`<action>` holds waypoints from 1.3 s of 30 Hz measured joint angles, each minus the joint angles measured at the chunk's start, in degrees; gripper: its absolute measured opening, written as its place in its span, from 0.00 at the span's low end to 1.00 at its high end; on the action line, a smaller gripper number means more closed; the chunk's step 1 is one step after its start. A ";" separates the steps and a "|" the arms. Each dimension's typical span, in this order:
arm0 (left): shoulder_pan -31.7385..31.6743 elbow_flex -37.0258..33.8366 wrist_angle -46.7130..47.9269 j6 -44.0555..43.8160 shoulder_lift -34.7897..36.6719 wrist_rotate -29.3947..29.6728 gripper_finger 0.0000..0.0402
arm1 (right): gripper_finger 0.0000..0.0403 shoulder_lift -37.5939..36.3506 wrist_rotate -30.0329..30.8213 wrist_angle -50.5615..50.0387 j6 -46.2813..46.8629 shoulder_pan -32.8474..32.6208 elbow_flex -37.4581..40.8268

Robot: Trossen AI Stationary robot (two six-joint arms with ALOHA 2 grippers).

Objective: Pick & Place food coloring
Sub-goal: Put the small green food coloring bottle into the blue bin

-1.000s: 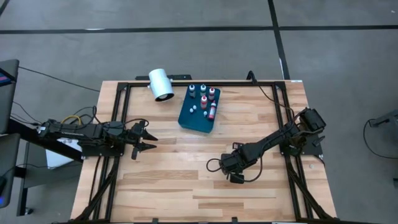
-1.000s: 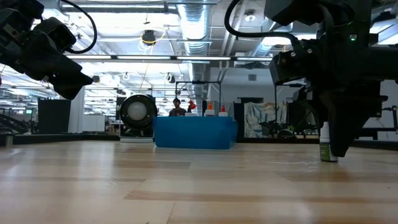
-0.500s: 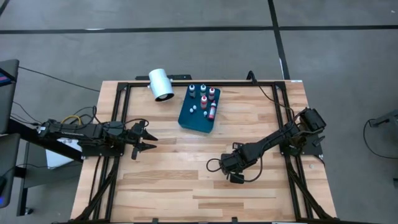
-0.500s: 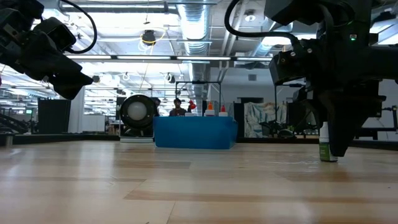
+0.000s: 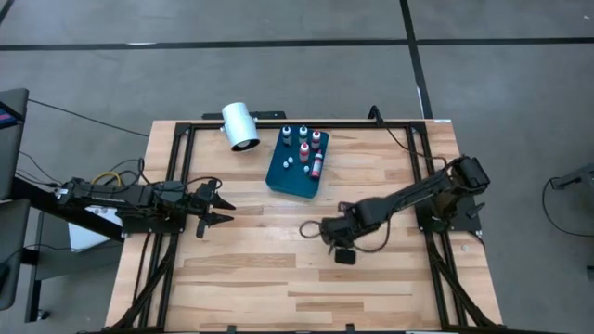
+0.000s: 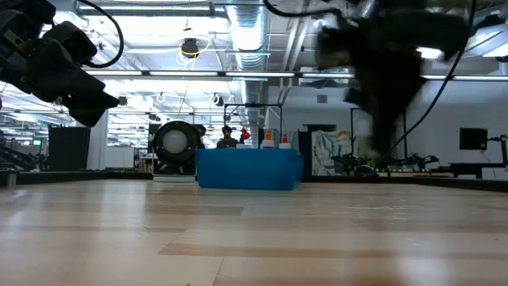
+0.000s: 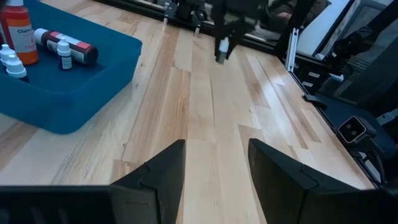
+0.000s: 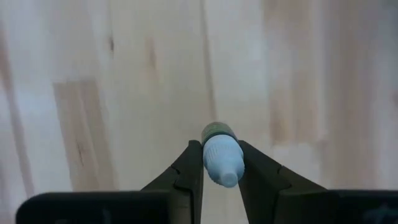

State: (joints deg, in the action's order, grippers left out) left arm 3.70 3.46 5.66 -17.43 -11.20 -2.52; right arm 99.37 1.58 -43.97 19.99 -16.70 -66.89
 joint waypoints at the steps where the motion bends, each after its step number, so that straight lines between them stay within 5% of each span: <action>1: 0.00 0.00 -0.10 0.00 0.01 0.00 0.42 | 0.18 -0.39 0.00 -0.12 -1.06 0.89 -0.79; 19: 0.00 0.00 -0.19 -0.33 -0.40 0.20 0.42 | 0.18 -0.99 -0.02 -11.16 -20.00 14.37 -17.86; 39: 0.00 0.02 -0.01 0.20 -0.40 1.92 0.42 | 0.18 -0.94 0.05 -12.23 -22.02 20.28 -22.89</action>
State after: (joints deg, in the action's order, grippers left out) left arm 3.70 3.49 5.65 -17.23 -11.60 -0.60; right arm 98.43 1.63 -56.20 -2.03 3.57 -89.78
